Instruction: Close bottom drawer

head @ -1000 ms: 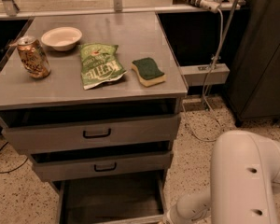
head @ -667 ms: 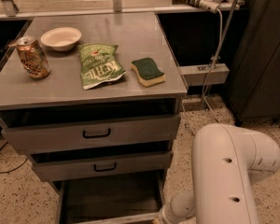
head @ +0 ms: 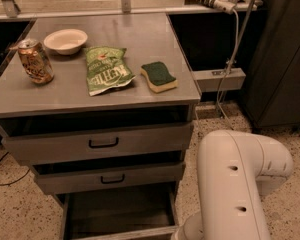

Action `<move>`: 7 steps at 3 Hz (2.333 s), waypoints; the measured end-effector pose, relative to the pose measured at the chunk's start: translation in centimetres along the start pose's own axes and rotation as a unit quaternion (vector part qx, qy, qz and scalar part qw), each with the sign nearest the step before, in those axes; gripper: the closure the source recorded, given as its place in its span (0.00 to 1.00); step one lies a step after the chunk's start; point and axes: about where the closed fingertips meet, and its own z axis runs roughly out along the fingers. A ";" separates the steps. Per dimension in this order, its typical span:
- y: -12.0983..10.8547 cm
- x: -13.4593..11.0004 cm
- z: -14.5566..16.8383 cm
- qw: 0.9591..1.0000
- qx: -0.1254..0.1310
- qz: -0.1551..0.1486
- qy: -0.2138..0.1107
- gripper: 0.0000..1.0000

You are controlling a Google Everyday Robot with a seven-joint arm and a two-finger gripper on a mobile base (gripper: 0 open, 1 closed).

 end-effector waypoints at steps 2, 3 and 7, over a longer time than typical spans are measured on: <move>-0.8 -0.3 0.7 1.000 0.010 0.002 -0.001 1.00; -2.4 -0.7 2.0 1.000 0.024 0.012 -0.003 1.00; -4.0 -2.7 1.6 0.999 0.051 0.006 -0.013 0.81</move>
Offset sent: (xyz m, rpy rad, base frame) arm 0.0195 -0.0050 -0.0153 -0.0325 -0.0320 -0.0227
